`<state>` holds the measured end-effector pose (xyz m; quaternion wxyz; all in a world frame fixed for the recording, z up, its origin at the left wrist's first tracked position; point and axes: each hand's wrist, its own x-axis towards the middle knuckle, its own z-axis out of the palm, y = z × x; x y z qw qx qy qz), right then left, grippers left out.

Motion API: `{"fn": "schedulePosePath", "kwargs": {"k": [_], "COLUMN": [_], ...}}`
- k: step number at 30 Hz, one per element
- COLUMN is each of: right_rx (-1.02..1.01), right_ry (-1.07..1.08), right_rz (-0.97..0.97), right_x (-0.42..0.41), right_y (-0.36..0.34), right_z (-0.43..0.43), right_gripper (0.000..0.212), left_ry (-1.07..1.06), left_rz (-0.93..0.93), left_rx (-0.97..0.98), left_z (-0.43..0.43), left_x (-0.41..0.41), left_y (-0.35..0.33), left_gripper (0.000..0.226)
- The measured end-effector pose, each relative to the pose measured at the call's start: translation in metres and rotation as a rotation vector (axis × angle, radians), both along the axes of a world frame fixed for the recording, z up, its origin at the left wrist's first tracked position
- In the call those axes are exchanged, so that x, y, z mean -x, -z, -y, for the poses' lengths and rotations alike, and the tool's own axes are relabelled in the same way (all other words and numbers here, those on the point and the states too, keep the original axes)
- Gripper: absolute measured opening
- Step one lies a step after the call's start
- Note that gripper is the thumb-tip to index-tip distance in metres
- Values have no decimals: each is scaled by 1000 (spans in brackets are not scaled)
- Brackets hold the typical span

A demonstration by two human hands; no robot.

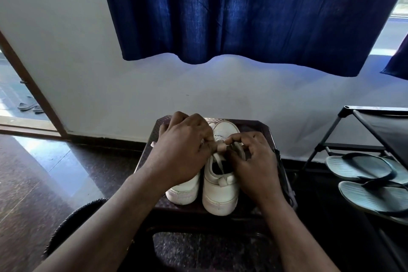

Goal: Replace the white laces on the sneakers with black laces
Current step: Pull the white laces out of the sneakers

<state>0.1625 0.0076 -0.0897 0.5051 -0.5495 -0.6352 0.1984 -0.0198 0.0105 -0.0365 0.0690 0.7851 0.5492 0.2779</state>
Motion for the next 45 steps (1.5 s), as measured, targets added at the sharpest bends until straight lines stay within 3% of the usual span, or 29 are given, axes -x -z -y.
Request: {"fn": "schedulePosePath", "kwargs": {"k": [3, 5, 8, 10, 14, 19, 21, 25, 27, 30, 33, 35, 40, 42, 45], "right_rx": [1, 12, 10, 15, 8, -34, -81, 55, 132, 114, 13, -40, -16, 0, 23], "right_ry": [-8, -6, -15, -26, -28, -25, 26, 95, 71, -4, -38, -7, 20, 52, 107], "right_rz": [-4, -10, -18, -22, 4, 8, -129, -728, -780, -650, -247, -26, -14, -163, -872], "right_x": [0, 3, 4, 4, 4, 4, 7, 7, 5, 6, 8, 11, 15, 13, -2], "right_y": [-2, -4, -5, -6, -4, -3, -4, -6, -6, -7, -12, -12, -7, -11, -28], "right_z": [1, 1, 1, 1, -1, 1, 2, 2, 1, 1, 4, 2, -1, -1, -3], "right_gripper": [28, 32, 35, 33, 32, 28, 21, 18, 19, 10, 24, 22, 8, 16, 23], "left_ry": [-249, -448, -485, -368, -155, -210, -219, -216, -217, -214, -207, -207, -212, -222, -227], "left_rz": [423, 504, 530, 431, -45, -142, -124, -117, -75, -19, 8, 16, 4, -3, -12], "left_rx": [-65, -145, -190, -201, -241, -285, -282, -277, -272, -273, -260, -251, -265, -277, -287], "left_z": [-10, -15, -12, -7, 7, 10, 9, 7, 6, 5, 4, 3, 3, 3, 3], "left_x": [6, 19, 28, 22, -5, -16, -14, -14, -14, -13, -13, -13, -12, -12, -13], "left_y": [-2, -6, -4, -2, 6, 14, 15, 21, 22, 24, 24, 25, 26, 26, 27], "left_gripper": [32, 27, 16, 21, 40, 36, 35, 35, 33, 31, 31, 30, 29, 29, 29]}}
